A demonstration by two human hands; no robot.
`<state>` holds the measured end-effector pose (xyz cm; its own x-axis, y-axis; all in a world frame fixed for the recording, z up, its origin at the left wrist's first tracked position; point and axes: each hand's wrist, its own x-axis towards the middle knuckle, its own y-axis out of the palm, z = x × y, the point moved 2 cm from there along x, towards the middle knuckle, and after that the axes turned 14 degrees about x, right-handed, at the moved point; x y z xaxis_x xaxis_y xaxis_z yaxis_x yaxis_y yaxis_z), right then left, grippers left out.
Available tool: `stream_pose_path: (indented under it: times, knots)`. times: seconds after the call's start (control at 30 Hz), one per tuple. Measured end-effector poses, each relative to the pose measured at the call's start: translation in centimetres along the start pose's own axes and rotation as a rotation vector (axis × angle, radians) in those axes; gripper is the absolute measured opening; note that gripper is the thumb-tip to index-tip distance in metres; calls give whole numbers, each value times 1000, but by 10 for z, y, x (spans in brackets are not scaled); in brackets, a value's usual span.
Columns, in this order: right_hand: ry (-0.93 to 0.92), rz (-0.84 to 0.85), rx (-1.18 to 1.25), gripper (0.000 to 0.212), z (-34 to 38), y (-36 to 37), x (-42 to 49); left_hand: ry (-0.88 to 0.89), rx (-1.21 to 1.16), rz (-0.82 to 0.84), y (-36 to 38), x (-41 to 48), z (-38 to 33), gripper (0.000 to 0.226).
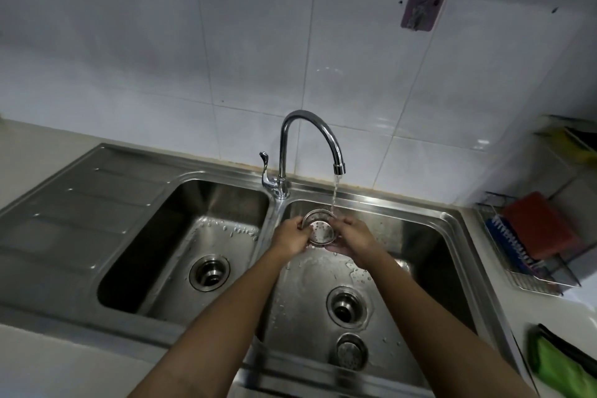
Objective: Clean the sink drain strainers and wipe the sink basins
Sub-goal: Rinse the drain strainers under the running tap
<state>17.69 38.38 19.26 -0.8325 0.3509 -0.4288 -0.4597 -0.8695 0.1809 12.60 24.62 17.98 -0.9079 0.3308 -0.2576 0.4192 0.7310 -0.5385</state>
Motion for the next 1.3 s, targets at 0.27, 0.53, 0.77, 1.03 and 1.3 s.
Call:
stream_pose_path:
  times: [0.27,0.53,0.77,1.03,1.3]
  knots:
    - [49,154,-723,50,-48,-30,-24,38,703,144,38,-22,63,28]
    - [394,111,-1149,49,-183,-117,-31,51,839,422,97,-44,131,37]
    - [360,-45,-1146,45,-203,-119,6,42,1061,603,119,-6,162,32]
    - [247,-166,-1130,36,-155,-97,33,-30,1007,636,115,6,155,38]
    - [-1,-264,-456,20,-29,-35,62,-269,-350,210,65,37,18,34]
